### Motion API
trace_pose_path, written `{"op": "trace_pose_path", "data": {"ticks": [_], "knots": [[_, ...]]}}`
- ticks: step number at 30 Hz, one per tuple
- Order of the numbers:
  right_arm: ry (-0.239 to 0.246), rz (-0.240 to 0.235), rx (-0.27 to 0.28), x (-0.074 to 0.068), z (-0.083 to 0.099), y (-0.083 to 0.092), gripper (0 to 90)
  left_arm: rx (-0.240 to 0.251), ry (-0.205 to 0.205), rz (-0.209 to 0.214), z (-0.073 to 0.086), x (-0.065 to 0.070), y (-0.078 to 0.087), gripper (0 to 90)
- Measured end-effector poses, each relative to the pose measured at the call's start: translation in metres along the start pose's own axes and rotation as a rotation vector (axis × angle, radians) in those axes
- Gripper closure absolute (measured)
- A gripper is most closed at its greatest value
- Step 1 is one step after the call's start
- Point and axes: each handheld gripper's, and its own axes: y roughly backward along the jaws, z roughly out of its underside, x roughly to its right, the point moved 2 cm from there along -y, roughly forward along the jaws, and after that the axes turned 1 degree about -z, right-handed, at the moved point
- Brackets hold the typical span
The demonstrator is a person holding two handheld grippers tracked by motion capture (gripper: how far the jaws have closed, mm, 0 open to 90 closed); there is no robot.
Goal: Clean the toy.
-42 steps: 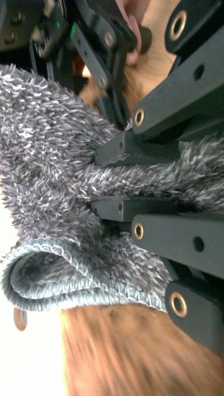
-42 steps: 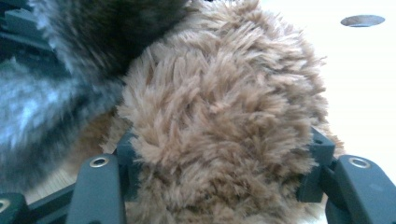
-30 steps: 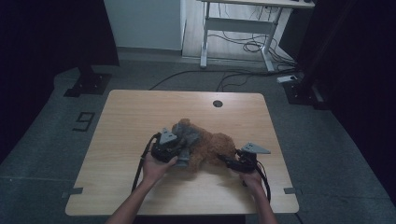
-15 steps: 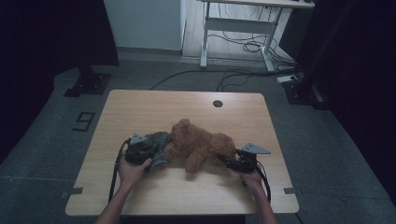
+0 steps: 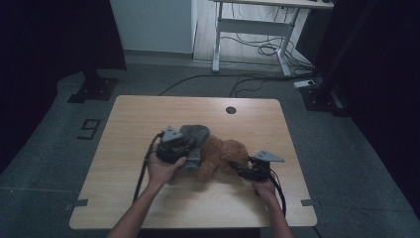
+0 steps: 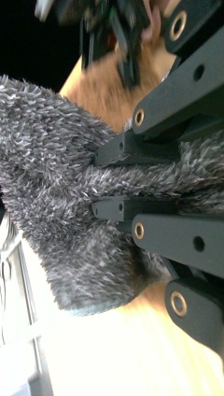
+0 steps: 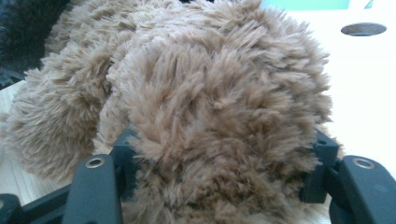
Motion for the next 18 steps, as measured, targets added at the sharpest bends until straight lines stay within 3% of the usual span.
{"op": "trace_pose_path", "data": {"ticks": [3, 5, 6, 9, 13, 18], "knots": [[-0.003, -0.001, 0.0, 0.0, 0.0, 0.001, 35.0, -0.059, -0.064, 0.042, 0.003, 0.033, -0.029, 75.8], [-0.003, -0.003, -0.001, 0.001, 0.001, 0.001, 34.9, -0.109, -0.088, 0.053, 0.015, 0.045, -0.048, 75.8], [-0.002, -0.003, -0.003, 0.001, 0.001, 0.001, 34.7, -0.11, -0.098, 0.044, 0.019, 0.047, -0.053, 75.8], [-0.008, -0.004, -0.006, 0.002, 0.003, 0.002, 34.4, -0.079, -0.054, 0.067, 0.026, 0.043, -0.052, 76.1], [0.007, -0.003, -0.006, 0.0, 0.002, 0.002, 34.4, -0.085, -0.069, 0.047, 0.028, 0.034, -0.04, 76.2], [-0.004, -0.005, 0.007, 0.001, 0.003, 0.002, 33.9, -0.066, -0.035, 0.0, 0.037, 0.006, -0.014, 76.3]]}}
